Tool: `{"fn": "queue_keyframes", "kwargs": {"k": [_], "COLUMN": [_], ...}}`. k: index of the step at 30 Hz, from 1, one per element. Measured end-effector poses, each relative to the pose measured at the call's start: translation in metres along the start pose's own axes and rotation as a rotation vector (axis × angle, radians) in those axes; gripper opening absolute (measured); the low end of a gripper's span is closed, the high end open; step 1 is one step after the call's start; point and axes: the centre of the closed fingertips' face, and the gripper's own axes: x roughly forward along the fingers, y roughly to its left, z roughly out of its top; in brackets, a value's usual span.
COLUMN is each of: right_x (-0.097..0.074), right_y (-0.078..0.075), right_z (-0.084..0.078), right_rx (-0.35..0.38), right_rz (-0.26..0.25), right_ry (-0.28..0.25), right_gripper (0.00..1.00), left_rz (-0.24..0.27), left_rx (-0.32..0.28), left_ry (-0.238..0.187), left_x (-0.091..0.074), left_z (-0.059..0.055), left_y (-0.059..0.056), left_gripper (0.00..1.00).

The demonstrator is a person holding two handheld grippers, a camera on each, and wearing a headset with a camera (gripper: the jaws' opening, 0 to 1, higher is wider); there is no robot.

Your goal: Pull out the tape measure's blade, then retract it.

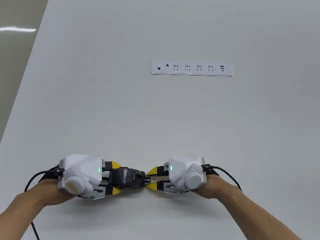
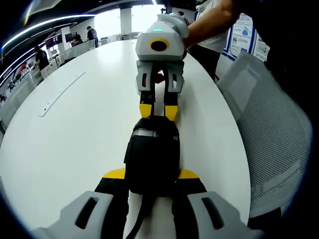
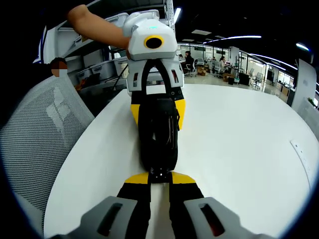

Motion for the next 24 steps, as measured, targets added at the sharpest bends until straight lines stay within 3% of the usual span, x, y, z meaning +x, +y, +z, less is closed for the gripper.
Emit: {"fn": "queue_keyframes", "kwargs": {"k": [24], "right_x": [-0.013], "right_y": [0.0], "right_z": [-0.007], "right_rx": [0.004], "right_rz": [-0.003], "right_ry": [0.006], "right_gripper": [0.11], "left_rz": [-0.001], "left_rx": [-0.005], "left_ry": [-0.002], "left_x": [0.0], "left_z": [0.0], "left_y": [0.0], "left_gripper": [0.29]}}
